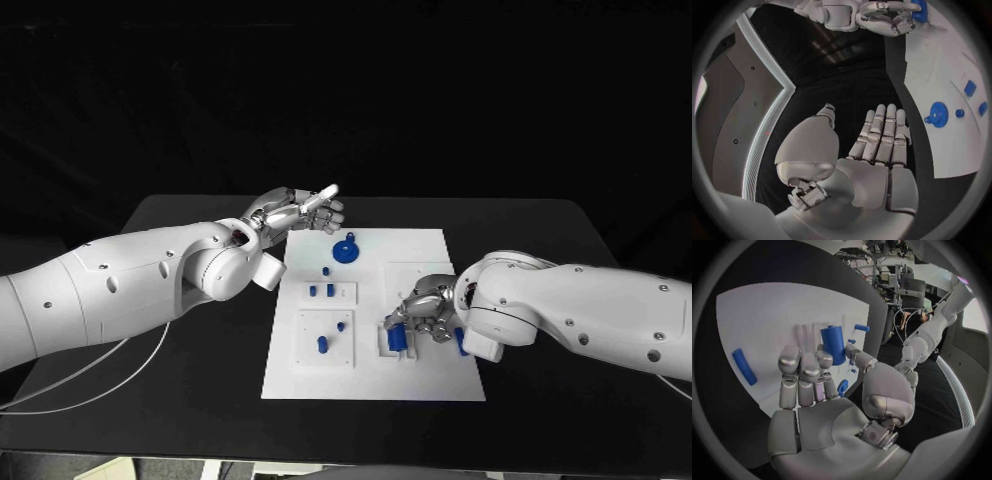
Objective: Assemble the parts on the task board
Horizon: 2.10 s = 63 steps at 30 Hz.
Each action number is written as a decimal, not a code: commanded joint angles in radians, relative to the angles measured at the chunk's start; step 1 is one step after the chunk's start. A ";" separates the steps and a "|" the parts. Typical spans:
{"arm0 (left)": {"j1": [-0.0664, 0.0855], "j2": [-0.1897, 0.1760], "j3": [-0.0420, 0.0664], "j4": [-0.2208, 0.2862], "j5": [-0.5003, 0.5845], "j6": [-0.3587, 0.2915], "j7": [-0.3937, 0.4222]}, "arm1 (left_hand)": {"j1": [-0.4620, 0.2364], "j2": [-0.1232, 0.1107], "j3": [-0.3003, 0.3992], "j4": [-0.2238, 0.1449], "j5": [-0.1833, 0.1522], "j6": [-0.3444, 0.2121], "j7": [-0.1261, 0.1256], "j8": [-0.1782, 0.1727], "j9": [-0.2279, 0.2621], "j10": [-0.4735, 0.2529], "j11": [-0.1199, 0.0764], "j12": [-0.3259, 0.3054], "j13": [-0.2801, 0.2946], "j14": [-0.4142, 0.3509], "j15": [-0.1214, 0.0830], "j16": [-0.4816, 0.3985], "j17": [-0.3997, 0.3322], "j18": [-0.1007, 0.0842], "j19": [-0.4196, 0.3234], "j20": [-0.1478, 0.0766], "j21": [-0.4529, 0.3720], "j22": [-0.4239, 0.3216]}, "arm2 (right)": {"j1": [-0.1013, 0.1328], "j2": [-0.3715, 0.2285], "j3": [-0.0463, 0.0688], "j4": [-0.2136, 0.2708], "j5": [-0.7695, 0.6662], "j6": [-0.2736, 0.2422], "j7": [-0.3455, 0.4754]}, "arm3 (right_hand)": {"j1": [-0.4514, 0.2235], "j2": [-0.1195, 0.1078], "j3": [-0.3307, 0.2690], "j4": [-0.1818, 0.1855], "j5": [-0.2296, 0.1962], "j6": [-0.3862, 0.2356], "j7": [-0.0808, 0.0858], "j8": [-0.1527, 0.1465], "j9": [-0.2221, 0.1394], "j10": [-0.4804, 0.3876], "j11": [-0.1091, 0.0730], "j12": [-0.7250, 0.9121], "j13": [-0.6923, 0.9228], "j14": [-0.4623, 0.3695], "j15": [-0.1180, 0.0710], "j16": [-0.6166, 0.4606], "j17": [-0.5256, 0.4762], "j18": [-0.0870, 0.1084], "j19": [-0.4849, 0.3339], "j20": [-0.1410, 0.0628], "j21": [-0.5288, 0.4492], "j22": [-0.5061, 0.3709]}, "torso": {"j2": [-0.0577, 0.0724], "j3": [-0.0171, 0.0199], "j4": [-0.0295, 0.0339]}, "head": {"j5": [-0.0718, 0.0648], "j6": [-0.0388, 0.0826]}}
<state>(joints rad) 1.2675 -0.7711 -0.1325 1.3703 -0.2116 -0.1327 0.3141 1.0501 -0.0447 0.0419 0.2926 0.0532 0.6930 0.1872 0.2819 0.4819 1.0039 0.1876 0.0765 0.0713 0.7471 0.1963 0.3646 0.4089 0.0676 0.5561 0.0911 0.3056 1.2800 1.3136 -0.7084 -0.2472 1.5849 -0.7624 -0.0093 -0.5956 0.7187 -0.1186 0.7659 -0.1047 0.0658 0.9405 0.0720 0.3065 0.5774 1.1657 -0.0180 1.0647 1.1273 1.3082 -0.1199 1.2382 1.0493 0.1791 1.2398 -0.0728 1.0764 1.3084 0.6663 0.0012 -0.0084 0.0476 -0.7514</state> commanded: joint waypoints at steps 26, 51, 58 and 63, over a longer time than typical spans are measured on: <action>0.001 -0.003 0.001 0.007 0.007 0.019 0.002 | 0.015 0.003 -0.010 0.000 0.003 0.010 0.024 0.005 -0.002 0.005 0.000 -0.007 -0.001 0.008 -0.002 0.003 -0.002 0.007 0.008 0.002 -0.005 0.002 | -0.013 0.006 0.000 -0.007 -0.012 0.043 -0.002 | -0.017 0.004 -0.010 0.002 -0.006 0.082 0.017 -0.007 -0.001 -0.003 -0.005 -0.007 0.002 0.000 -0.008 -0.007 0.002 0.083 -0.002 0.004 0.004 0.011 | -0.001 0.0010 -0.0032 | 0.010 -0.006; 0.001 -0.005 0.001 0.008 0.007 0.019 0.000 | 0.018 0.004 -0.013 0.000 0.003 0.011 0.024 0.005 -0.003 0.005 0.000 -0.007 -0.001 0.008 -0.002 0.002 -0.003 0.007 0.008 0.002 -0.006 0.002 | -0.021 0.015 0.000 -0.014 -0.038 0.028 -0.001 | -0.103 -0.050 -0.158 0.000 -0.017 0.066 0.017 -0.014 0.009 -0.014 -0.005 -0.018 0.007 -0.007 -0.010 -0.017 0.008 0.083 -0.014 -0.011 -0.002 0.008 | -0.001 0.0007 -0.0030 | 0.017 -0.009; 0.001 -0.006 0.001 0.007 0.007 0.020 -0.002 | 0.019 0.004 -0.014 0.000 0.003 0.011 0.024 0.005 -0.003 0.005 0.000 -0.007 -0.001 0.008 -0.002 0.002 -0.003 0.007 0.009 0.002 -0.007 0.003 | -0.022 0.007 0.000 -0.010 -0.054 0.025 0.004 | -0.104 -0.049 -0.167 -0.004 -0.017 0.065 0.017 -0.015 0.010 -0.015 -0.005 -0.019 0.008 -0.007 -0.010 -0.019 0.008 0.083 -0.015 -0.013 -0.003 0.007 | -0.001 0.0014 -0.0028 | 0.019 -0.008; 0.001 -0.006 0.001 0.006 0.007 0.021 -0.002 | 0.019 0.005 -0.015 0.000 0.003 0.011 0.024 0.005 -0.003 0.005 0.000 -0.007 -0.001 0.008 -0.002 0.002 -0.003 0.007 0.009 0.002 -0.007 0.003 | -0.024 -0.018 0.000 0.014 -0.091 0.035 0.033 | -0.092 -0.049 -0.171 -0.015 -0.016 0.065 0.016 -0.015 0.011 -0.014 -0.006 -0.019 0.008 -0.007 -0.010 -0.020 0.009 0.083 -0.015 -0.016 -0.004 0.007 | -0.001 0.0019 -0.0027 | 0.019 -0.006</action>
<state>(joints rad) 1.2677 -0.7777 -0.1325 1.3746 -0.2107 -0.1258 0.3065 1.0619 -0.0408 0.0317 0.2917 0.0532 0.6992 0.1881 0.2819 0.4804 1.0039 0.1876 0.0765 0.0714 0.7470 0.1962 0.3646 0.4076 0.0675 0.5596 0.0949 0.3017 1.2813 1.2917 -0.7203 -0.2473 1.5898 -0.8085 0.0140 -0.5958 0.6216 -0.1685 0.5975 -0.1186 0.0543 1.0099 0.0848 0.2982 0.5874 1.1599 -0.0235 1.0492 1.1346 1.3025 -0.1250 1.2227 1.0572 0.1868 1.2237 -0.0794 1.0762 1.3084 0.6657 0.0023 -0.0111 0.0669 -0.7588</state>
